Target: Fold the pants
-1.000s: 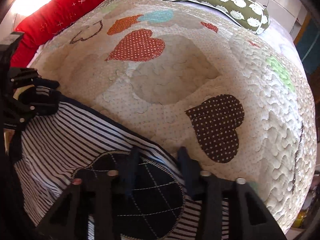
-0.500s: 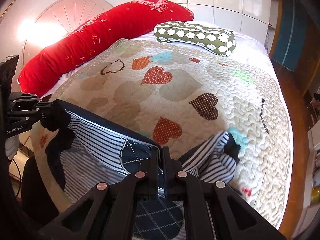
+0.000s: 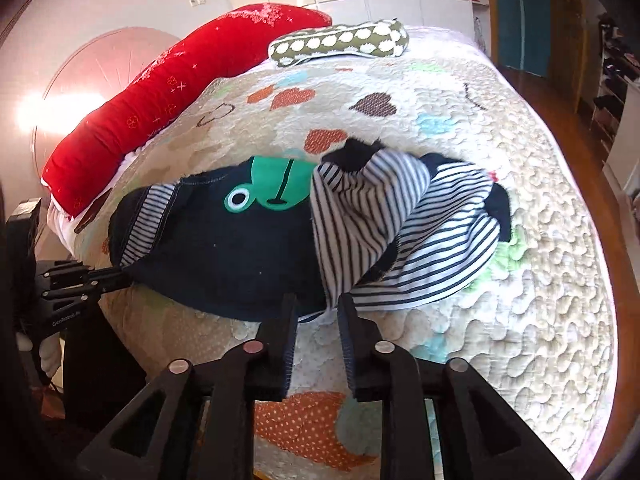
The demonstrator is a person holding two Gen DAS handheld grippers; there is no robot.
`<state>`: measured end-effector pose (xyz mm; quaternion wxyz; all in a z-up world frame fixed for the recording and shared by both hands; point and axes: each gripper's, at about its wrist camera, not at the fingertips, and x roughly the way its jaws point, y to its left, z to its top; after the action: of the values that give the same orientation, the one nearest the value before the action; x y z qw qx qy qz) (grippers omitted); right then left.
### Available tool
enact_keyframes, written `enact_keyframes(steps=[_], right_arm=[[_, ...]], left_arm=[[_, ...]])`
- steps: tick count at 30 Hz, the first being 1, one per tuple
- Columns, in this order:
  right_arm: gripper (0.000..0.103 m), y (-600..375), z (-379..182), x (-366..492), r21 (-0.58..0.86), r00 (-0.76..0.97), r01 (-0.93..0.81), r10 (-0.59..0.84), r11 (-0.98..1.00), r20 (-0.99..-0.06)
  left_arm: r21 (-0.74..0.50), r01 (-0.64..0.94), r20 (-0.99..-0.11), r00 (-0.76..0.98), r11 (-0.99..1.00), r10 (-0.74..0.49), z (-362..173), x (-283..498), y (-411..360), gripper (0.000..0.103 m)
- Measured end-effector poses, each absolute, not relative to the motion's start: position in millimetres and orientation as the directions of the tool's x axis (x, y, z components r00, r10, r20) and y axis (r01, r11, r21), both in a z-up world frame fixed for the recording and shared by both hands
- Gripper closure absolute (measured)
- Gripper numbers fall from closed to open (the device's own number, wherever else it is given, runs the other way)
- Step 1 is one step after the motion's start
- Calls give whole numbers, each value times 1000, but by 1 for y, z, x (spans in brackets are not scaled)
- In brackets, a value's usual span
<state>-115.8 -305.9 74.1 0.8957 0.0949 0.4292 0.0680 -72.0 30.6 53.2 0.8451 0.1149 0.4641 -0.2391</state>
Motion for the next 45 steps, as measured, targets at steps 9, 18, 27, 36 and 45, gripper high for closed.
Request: enact_keyframes(steps=[9,18,27,36,45], right_arm=[[38,-270,87,-60,-43,683,5,-35,999,-730],[99,-299,93,-14,-99,633,56,-112,993,-766],[93,-433,73,-72,205,649,369,-94,906,-755],[75,-459,88,-129,298,725,462,-162,835,-669],[69,-362,92,-45,331,666,93,188,939,-722]], left_arm=[[-93,394,-759,566,914,-321,91,-44,48,72],[-54,179,-820,553,982,-146,35,3,58,70],[-7,148,-812,577,989,-92,21,-7,52,50],[-22,120,-815,573,993,-87,12,-9,57,41],[-13,107,-807,586,994,-74,12,-12,55,41]])
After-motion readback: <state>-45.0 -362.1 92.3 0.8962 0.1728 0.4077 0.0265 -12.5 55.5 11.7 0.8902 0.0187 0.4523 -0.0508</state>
